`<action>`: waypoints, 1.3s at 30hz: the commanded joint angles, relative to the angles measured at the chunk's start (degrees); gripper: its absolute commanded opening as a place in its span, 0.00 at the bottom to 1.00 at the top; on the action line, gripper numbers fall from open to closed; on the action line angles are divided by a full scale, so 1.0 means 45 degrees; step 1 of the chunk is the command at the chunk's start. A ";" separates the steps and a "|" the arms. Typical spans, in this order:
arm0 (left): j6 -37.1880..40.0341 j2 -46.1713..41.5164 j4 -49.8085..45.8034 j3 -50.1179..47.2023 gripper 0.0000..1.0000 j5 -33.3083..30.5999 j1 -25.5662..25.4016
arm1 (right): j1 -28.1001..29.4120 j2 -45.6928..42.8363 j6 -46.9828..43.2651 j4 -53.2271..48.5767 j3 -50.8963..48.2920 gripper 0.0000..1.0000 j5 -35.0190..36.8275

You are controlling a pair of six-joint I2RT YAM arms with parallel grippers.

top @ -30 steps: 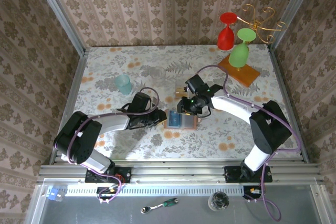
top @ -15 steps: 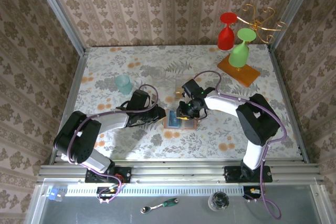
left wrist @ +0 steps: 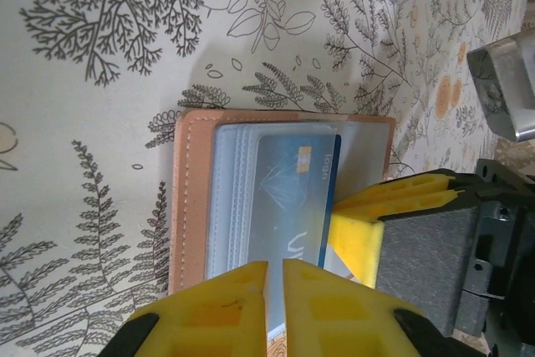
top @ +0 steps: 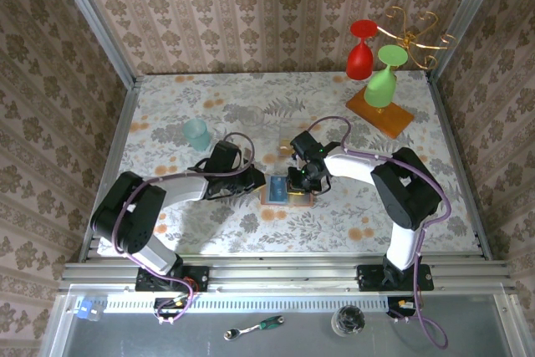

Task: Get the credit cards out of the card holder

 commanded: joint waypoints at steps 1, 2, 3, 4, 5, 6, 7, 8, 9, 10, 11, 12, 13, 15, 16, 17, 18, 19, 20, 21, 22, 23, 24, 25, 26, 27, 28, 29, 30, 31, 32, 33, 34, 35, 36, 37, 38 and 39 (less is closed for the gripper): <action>0.0288 0.0294 -0.0249 0.0486 0.14 0.0237 0.0070 | -0.0050 0.0279 -0.0561 -0.0501 0.0019 0.14 0.0523; 0.0306 0.0349 -0.0247 0.0553 0.14 0.0257 0.0062 | -0.0062 0.0271 -0.0655 -0.0551 0.0077 0.14 0.0523; 0.0306 0.0442 -0.0246 0.0625 0.14 0.0304 0.0046 | -0.0065 0.0272 -0.0744 -0.0657 0.0152 0.14 0.0542; 0.0304 0.0516 -0.0227 0.0686 0.13 0.0350 0.0029 | -0.0065 0.0267 -0.0825 -0.0793 0.0260 0.14 0.0537; 0.0305 0.0571 -0.0227 0.0758 0.13 0.0375 0.0013 | -0.0065 0.0226 -0.0870 -0.0900 0.0340 0.14 0.0542; 0.0321 0.0592 -0.0227 0.0808 0.13 0.0385 -0.0017 | -0.0065 0.0137 -0.0928 -0.0944 0.0372 0.14 0.0524; 0.0363 0.0628 -0.0275 0.0862 0.13 0.0375 -0.0032 | -0.0060 0.0034 -0.0928 -0.0995 0.0402 0.14 0.0523; 0.0378 0.0651 -0.0333 0.0892 0.13 0.0356 -0.0041 | -0.0065 -0.0055 -0.0921 -0.1041 0.0440 0.14 0.0523; 0.0422 0.0682 -0.0458 0.0944 0.13 0.0303 -0.0051 | -0.0065 -0.0183 -0.0939 -0.1075 0.0480 0.14 0.0506; 0.0443 0.0716 -0.0578 0.0966 0.13 0.0244 -0.0068 | -0.0065 -0.0278 -0.0901 -0.1104 0.0492 0.14 0.0456; 0.0466 0.0742 -0.0602 0.0984 0.12 0.0219 -0.0086 | -0.0054 -0.0353 -0.0887 -0.1119 0.0510 0.14 0.0393; 0.0463 0.0768 -0.0617 0.0966 0.12 0.0199 -0.0109 | -0.0064 -0.0456 -0.0857 -0.1115 0.0533 0.14 0.0321; 0.0439 0.0792 -0.0568 0.0960 0.12 0.0179 -0.0161 | -0.0060 -0.0575 -0.0813 -0.1124 0.0549 0.15 0.0271; 0.0432 0.0892 -0.0488 0.0959 0.11 0.0196 -0.0274 | -0.0065 -0.0744 -0.0727 -0.1105 0.0562 0.15 0.0235; 0.0426 0.0979 -0.0433 0.0971 0.11 0.0215 -0.0315 | -0.0065 -0.0824 -0.0682 -0.1087 0.0568 0.15 0.0213; 0.0410 0.1069 -0.0370 0.0960 0.11 0.0233 -0.0343 | -0.0061 -0.0880 -0.0643 -0.1069 0.0568 0.16 0.0211; 0.0371 0.1155 -0.0271 0.0948 0.11 0.0290 -0.0364 | -0.0064 -0.0942 -0.0556 -0.1032 0.0569 0.16 0.0187; 0.0343 0.1243 -0.0119 0.0914 0.11 0.0356 -0.0393 | -0.0065 -0.0982 -0.0465 -0.0962 0.0578 0.18 0.0164; 0.0289 0.1312 -0.0009 0.0881 0.11 0.0417 -0.0403 | -0.0075 -0.1023 -0.0409 -0.0897 0.0565 0.18 0.0136; 0.0268 0.1360 0.0080 0.0873 0.10 0.0468 -0.0422 | -0.0065 -0.1045 -0.0317 -0.0814 0.0533 0.18 0.0063; 0.0277 0.1416 0.0112 0.0873 0.10 0.0490 -0.0433 | -0.0079 -0.1065 -0.0225 -0.0695 0.0495 0.19 -0.0029; 0.0287 0.1437 0.0119 0.0873 0.10 0.0502 -0.0428 | -0.0083 -0.1073 -0.0136 -0.0585 0.0474 0.20 -0.0152; 0.0306 0.1486 0.0092 0.0892 0.10 0.0545 -0.0442 | -0.0074 -0.1068 -0.0030 -0.0442 0.0434 0.21 -0.0289; 0.0340 0.1514 0.0086 0.0899 0.10 0.0563 -0.0428 | -0.0084 -0.1080 0.0071 -0.0286 0.0413 0.21 -0.0415; 0.0369 0.1537 0.0073 0.0912 0.10 0.0555 -0.0428 | -0.0084 -0.1071 0.0166 -0.0173 0.0374 0.22 -0.0520; 0.0400 0.1577 0.0052 0.0929 0.10 0.0570 -0.0423 | -0.0081 -0.1074 0.0281 -0.0034 0.0354 0.23 -0.0635; 0.0422 0.1595 0.0002 0.0932 0.10 0.0553 -0.0423 | -0.0076 -0.1063 0.0379 0.0130 0.0312 0.23 -0.0766; 0.0461 0.1634 -0.0055 0.0931 0.11 0.0527 -0.0423 | -0.0082 -0.1050 0.0462 0.0262 0.0279 0.23 -0.0869; 0.0499 0.1655 -0.0099 0.0907 0.11 0.0497 -0.0423 | -0.0084 -0.1046 0.0560 0.0431 0.0238 0.23 -0.0986; 0.0520 0.1690 -0.0117 0.0893 0.11 0.0492 -0.0402 | -0.0084 -0.1017 0.0665 0.0576 0.0204 0.23 -0.1096; 0.0522 0.1722 -0.0140 0.0869 0.12 0.0492 -0.0403 | -0.0101 -0.1026 0.0705 0.0677 0.0181 0.23 -0.1154; 0.0539 0.1749 -0.0192 0.0855 0.12 0.0492 -0.0383 | -0.0104 -0.1007 0.0772 0.0790 0.0159 0.23 -0.1205; 0.0538 0.1776 -0.0224 0.0829 0.12 0.0483 -0.0369 | -0.0123 -0.0988 0.0837 0.0857 0.0145 0.23 -0.1265; 0.0559 0.1774 -0.0247 0.0806 0.12 0.0492 -0.0364 | -0.0123 -0.0969 0.0877 0.0946 0.0139 0.23 -0.1302; 0.0560 0.1757 -0.0244 0.0740 0.12 0.0473 -0.0364 | -0.0123 -0.0927 0.0904 0.0993 0.0141 0.23 -0.1354; 0.0541 0.1737 -0.0246 0.0700 0.12 0.0463 -0.0364 | -0.0141 -0.0886 0.0939 0.1038 0.0153 0.23 -0.1386; 0.0538 0.1730 -0.0246 0.0652 0.12 0.0473 -0.0364 | -0.0143 -0.0857 0.0971 0.1077 0.0149 0.23 -0.1414; 0.0524 0.1687 -0.0246 0.0588 0.12 0.0473 -0.0364 | -0.0143 -0.0833 0.0977 0.1120 0.0150 0.23 -0.1433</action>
